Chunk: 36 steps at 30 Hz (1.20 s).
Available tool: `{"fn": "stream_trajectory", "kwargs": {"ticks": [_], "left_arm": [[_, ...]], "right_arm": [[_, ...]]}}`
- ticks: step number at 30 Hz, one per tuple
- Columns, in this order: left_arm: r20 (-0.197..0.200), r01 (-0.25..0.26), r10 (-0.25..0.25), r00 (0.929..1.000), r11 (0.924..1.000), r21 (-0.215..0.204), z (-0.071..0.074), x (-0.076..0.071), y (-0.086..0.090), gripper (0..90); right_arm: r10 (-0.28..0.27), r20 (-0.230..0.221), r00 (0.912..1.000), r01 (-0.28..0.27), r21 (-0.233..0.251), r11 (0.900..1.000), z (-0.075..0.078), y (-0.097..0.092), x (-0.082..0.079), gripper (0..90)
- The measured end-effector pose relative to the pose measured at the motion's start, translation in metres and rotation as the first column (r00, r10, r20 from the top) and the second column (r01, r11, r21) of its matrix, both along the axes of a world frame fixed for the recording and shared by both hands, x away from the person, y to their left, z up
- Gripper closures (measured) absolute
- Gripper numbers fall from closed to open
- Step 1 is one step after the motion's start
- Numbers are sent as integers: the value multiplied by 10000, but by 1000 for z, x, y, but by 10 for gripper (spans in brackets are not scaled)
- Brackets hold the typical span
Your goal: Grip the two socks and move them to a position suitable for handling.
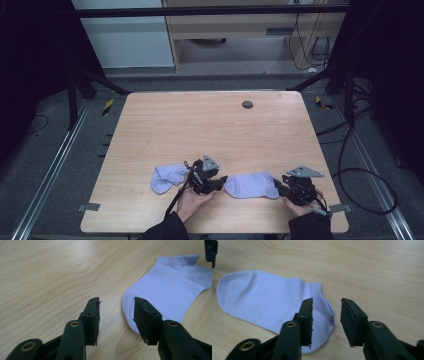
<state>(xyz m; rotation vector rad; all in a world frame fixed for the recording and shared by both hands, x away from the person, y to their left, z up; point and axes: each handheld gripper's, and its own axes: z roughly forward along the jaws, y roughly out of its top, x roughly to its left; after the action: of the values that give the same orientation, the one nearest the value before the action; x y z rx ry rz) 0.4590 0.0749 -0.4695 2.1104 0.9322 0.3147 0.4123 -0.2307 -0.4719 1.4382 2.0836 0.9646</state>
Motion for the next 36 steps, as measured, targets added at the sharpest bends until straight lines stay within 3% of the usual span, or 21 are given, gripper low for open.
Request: {"fn": "stream_trajectory", "kwargs": {"ticks": [4,6,11,21,27,33,36], "left_arm": [[118,-216,219,9997,9994,-261,13,1,21,474],[126,-431,438,9990,9978,-498,20,2,32,450],[393,-876,901,9952,9943,-601,34,3,59,394],[457,-1814,1845,9818,9813,-647,38,-7,112,350],[604,-2581,2606,9635,9650,-465,34,-16,152,344],[653,-3406,3436,9368,9387,-535,27,-26,192,352],[411,-3651,3670,9293,9298,-475,20,-27,205,360]], "right_arm": [[236,543,9982,-237,19,9997,4,2,2,528],[401,600,9974,-408,105,9991,6,5,3,515],[651,792,9947,-674,273,9974,12,12,7,466],[1307,869,9876,-1350,454,9898,23,37,19,419],[1997,823,9764,-2035,410,9782,30,62,26,445],[2863,867,9542,-2905,399,9561,35,98,35,475],[3201,880,9433,-3244,387,9451,37,118,40,484]]}}
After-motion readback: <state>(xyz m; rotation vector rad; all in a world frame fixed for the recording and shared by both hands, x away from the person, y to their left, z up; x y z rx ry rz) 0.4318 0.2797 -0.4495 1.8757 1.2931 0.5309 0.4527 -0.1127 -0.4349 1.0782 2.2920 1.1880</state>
